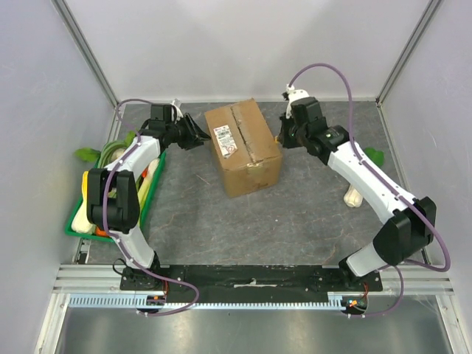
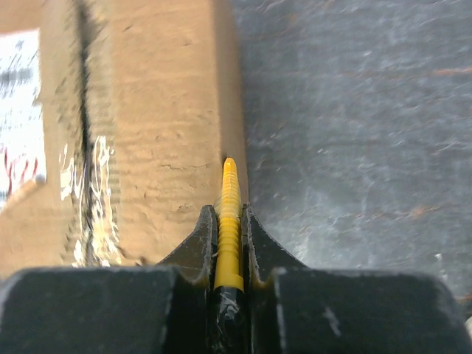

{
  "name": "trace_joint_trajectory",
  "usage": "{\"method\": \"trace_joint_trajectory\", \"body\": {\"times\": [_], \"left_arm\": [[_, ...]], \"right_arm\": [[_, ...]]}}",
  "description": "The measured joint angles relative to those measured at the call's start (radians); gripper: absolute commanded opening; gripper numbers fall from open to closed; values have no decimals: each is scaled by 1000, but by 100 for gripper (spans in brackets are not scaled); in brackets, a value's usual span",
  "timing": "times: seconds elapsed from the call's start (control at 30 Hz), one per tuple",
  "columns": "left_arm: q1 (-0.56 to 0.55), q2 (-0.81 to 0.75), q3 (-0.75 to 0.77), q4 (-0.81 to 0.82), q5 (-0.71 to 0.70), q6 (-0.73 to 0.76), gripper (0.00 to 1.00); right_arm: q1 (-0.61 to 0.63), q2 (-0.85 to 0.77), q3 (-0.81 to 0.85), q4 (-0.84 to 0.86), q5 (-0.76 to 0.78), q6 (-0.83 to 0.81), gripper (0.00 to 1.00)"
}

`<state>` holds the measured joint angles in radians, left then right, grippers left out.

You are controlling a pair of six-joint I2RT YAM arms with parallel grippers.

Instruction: Unpack the express box

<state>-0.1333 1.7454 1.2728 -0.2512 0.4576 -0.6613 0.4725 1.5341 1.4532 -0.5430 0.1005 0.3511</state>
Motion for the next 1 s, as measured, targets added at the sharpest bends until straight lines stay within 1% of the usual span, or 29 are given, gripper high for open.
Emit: {"method": "trace_joint_trajectory", "body": {"times": [0.13,0.27,0.37,0.47,0.6,0.7,0.77,0.87,0.93,1.0], "left_arm": [[6,69,95,27,13,0,45],[19,124,172,43,10,2,48],[18,130,204,15,-24,5,50],[21,113,210,-35,-87,24,54],[29,32,203,-127,-171,64,60],[38,-80,162,-150,-184,86,61],[43,-171,116,-148,-164,95,62],[42,-261,55,-143,-116,99,62],[41,-297,5,-142,-84,99,62],[41,-313,-45,-144,-57,99,63]], "right_arm": [[86,-32,-40,-26,-4,25,0],[174,-46,-53,-32,-13,53,0],[207,-46,-52,-40,12,63,0],[213,-51,-44,-82,76,42,0],[205,-98,-5,-133,110,-44,0],[204,-173,30,-119,55,-127,0],[204,-235,30,-65,-15,-174,0],[212,-301,4,50,-104,-218,0],[225,-312,-17,129,-146,-240,0],[245,-288,-31,191,-172,-267,0]]}}
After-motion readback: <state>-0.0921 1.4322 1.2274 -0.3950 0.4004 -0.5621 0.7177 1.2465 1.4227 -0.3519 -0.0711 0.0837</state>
